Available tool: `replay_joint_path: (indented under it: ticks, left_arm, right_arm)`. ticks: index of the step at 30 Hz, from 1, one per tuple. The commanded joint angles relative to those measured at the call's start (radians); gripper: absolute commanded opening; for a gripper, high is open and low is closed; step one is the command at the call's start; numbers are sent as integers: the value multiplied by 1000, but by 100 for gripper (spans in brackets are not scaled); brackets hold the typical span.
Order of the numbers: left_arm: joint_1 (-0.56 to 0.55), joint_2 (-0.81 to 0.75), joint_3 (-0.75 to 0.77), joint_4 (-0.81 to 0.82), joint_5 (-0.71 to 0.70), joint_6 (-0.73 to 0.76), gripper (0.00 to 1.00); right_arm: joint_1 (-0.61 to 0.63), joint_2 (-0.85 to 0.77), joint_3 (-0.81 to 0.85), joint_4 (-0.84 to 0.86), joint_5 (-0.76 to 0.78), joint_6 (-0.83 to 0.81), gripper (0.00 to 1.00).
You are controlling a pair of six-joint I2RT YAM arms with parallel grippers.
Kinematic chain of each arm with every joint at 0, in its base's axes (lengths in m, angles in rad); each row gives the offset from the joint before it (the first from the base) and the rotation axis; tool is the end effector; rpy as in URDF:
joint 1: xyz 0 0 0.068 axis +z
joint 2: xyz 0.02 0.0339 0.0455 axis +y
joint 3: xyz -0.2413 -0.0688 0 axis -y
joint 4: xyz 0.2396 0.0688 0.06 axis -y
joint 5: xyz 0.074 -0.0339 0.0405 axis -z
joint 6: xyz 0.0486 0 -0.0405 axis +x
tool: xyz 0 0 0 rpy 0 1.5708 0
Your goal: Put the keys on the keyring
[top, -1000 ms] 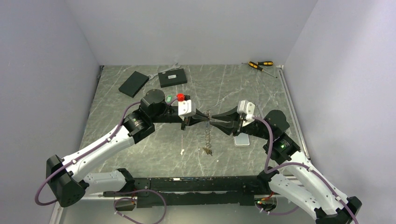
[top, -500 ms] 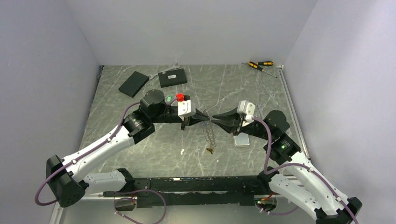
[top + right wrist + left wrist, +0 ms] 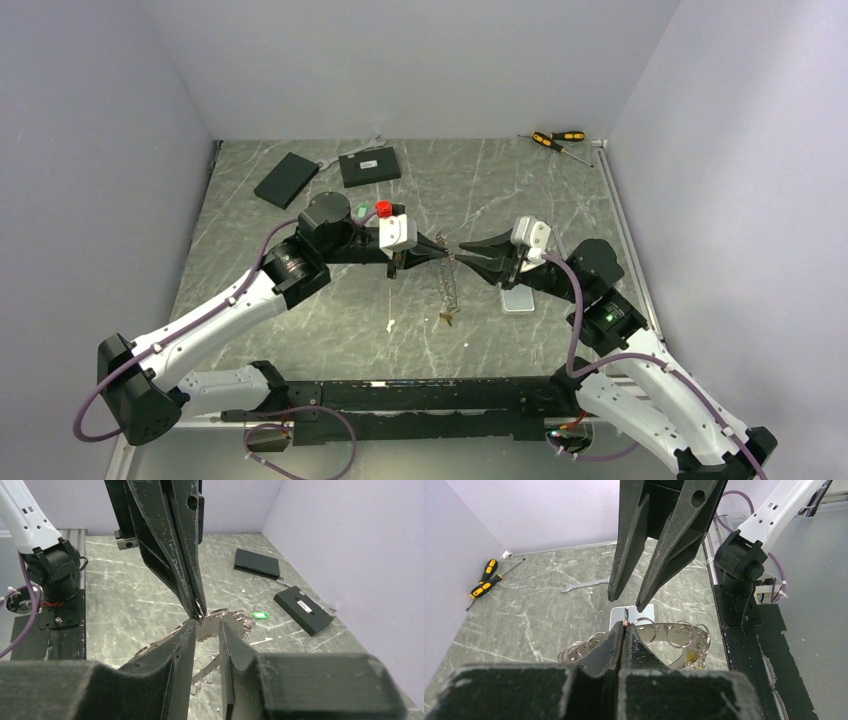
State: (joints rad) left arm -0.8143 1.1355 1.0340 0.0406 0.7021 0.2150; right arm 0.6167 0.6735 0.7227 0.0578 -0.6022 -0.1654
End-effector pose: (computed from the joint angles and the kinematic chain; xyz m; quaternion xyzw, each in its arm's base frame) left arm 0.1650 -0.2205 0.3609 0.5418 0.4793 -0.4292 0.5409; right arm 0.1319 0.1272 0.3479 -0.4472 0.5059 0.3521 0.6481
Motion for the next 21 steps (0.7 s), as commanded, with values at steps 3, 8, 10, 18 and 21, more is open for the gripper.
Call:
replay_joint_path:
  ticks: [3, 8, 10, 18, 21]
  left_arm:
    - [-3, -37, 11, 73, 25, -17, 0]
    - [-3, -32, 6, 91, 39, -29, 0]
    - [-3, -25, 10, 93, 45, -32, 0]
    - [-4, -19, 13, 101, 50, -30, 0]
    - [-3, -14, 14, 104, 54, -29, 0]
  right_arm:
    - [5, -10, 19, 35, -1, -11, 27]
    - [5, -3, 26, 55, -24, 6, 26]
    - [5, 2, 33, 48, -29, 2, 25]
    - [5, 12, 44, 28, -44, -1, 24]
    - [5, 13, 46, 39, -47, 7, 24]
